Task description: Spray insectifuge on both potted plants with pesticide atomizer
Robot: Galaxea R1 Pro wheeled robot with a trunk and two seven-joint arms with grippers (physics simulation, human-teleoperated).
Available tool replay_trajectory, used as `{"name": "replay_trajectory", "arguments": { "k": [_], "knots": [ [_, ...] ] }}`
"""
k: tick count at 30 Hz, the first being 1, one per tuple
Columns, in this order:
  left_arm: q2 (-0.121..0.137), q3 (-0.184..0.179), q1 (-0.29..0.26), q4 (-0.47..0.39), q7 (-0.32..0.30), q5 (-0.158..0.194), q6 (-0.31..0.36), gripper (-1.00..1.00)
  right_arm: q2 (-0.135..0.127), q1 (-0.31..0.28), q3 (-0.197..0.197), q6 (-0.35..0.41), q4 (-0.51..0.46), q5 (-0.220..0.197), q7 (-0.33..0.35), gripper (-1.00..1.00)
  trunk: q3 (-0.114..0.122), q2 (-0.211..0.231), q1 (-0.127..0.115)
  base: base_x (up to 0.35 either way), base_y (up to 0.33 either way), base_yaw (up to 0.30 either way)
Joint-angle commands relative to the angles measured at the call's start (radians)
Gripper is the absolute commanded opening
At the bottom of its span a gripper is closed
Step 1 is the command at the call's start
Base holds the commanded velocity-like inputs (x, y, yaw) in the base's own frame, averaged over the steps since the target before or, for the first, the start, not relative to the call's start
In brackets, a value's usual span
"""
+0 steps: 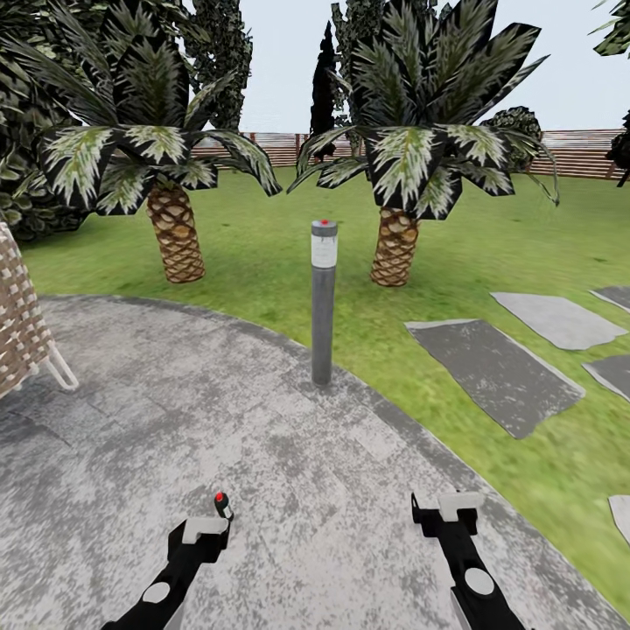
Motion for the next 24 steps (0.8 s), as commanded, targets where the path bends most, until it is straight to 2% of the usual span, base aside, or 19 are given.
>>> {"name": "replay_trajectory", "arguments": {
  "k": [1,8,18,24],
  "knots": [
    [-0.001,-0.003,-0.001,0.001,0.001,-0.001,-0.003,1.0,0.0,0.0,0.0,-0.001,0.001,0.01,-0.004,1.0,-0.001,0.0,0.0,0.044,0.0,0.0],
    [-0.002,-0.003,-0.001,0.0,0.001,-0.001,-0.003,1.0,0.0,0.0,0.001,-0.001,0.001,0.01,-0.004,1.0,-0.001,0.0,0.0,0.149,-0.066,0.0],
    [0.001,-0.003,-0.001,-0.001,0.001,-0.001,-0.004,1.0,0.001,0.0,0.001,-0.002,-0.001,0.01,-0.004,1.0,-0.001,0.0,0.0,0.014,-0.007,0.0],
    [0.005,-0.002,-0.001,-0.001,0.001,-0.001,-0.004,1.0,0.003,0.0,0.0,-0.002,-0.003,0.009,-0.006,1.0,-0.029,-0.002,0.003,0.0,0.0,0.0]
  ]
}}
